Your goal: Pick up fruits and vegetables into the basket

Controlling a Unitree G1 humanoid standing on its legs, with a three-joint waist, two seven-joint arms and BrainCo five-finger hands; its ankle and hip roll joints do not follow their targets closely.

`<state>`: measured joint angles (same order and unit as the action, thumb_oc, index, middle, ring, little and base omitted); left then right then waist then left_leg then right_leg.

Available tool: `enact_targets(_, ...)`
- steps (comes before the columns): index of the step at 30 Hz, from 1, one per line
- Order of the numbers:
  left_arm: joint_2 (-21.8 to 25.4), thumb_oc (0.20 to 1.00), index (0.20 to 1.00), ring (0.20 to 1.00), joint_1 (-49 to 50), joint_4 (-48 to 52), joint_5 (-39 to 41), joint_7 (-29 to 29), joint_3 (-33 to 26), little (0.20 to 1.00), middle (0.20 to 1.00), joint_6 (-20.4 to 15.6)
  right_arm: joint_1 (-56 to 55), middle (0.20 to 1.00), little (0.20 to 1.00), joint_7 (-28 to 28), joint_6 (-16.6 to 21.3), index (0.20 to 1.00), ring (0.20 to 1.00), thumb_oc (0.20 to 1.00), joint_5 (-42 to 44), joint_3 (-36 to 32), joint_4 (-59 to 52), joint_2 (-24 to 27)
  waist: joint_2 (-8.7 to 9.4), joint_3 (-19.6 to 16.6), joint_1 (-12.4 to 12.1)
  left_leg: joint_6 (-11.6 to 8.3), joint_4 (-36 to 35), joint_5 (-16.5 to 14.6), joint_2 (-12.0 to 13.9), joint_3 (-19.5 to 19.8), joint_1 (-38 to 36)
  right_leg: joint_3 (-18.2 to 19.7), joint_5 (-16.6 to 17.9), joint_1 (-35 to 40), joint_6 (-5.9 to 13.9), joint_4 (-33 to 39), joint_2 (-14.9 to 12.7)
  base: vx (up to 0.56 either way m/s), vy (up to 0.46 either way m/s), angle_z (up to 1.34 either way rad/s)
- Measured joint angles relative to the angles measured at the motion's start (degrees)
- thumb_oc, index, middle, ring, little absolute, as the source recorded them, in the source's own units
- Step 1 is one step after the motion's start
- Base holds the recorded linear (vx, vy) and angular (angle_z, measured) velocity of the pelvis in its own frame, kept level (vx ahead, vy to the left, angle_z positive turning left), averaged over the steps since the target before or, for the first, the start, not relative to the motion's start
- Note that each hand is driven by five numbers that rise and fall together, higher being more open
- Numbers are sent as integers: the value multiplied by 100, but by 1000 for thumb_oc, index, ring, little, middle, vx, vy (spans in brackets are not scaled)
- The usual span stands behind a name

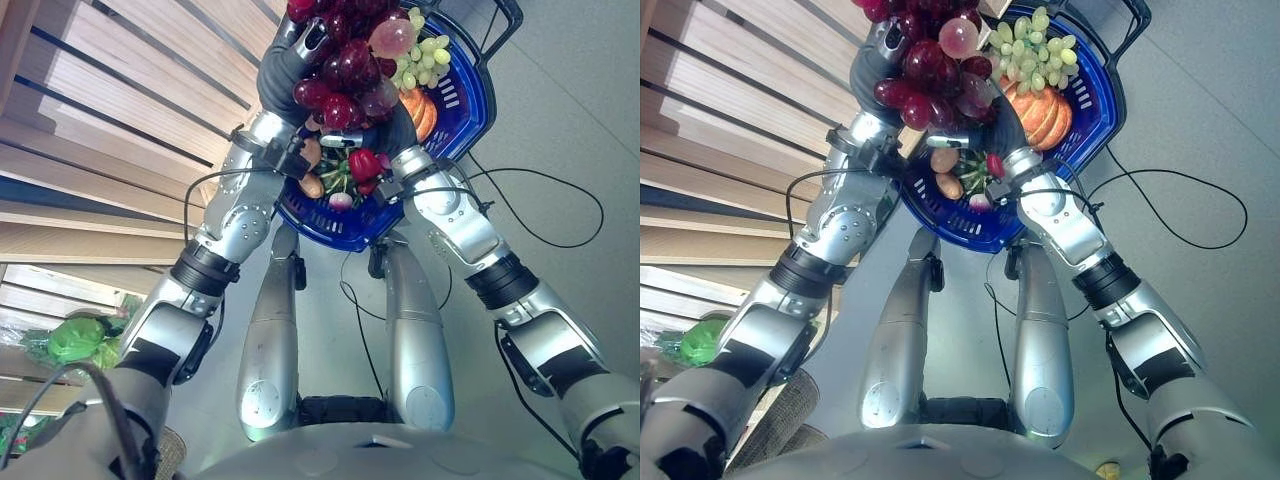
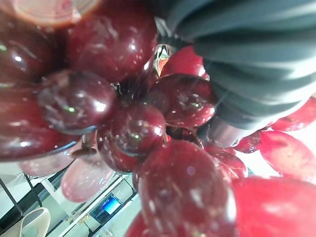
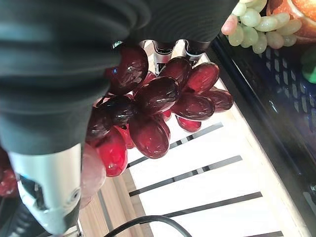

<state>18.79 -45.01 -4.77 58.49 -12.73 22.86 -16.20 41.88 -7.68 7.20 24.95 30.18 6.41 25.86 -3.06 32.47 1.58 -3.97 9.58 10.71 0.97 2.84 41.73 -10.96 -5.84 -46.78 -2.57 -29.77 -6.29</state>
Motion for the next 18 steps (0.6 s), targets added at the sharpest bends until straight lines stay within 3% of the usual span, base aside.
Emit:
enact_targets(3, -6, 200, 200, 200, 0, 0, -1, -53, 0, 200, 200, 39, 0, 1000, 1000, -36, 0, 1000, 1000, 1000, 1, 3, 0, 0, 1, 0, 2, 0, 0, 0, 0, 0, 1, -1, 1, 0, -1, 0, -1, 0, 0, 0)
enact_targets(4, -4, 200, 200, 200, -6, 1, -1, -73, 0, 200, 200, 79, -1, 341, 341, -63, 0, 341, 341, 341, 1, 5, 1, 0, 2, 1, 5, 0, 0, 0, 0, 1, 1, -3, 0, 0, 0, -1, -1, 0, 0, 0)
enact_targets(5, -3, 200, 200, 200, -12, 1, -1, -74, -5, 200, 200, 102, -2, 200, 200, -67, 0, 200, 200, 200, -2, 6, 1, 1, 2, 1, 8, 0, 0, 0, 0, 1, 1, -3, -3, 0, 5, -1, -1, 0, 0, 0)
enact_targets(18, -3, 200, 200, 200, -59, 136, -2, -73, 28, 200, 200, 115, -21, 200, 200, -184, 4, 200, 200, 200, -39, 127, 2, -5, 38, -3, 22, 1, 0, -1, -1, 5, 7, -9, -12, 0, 20, 6, -1, 0, 0, 0)
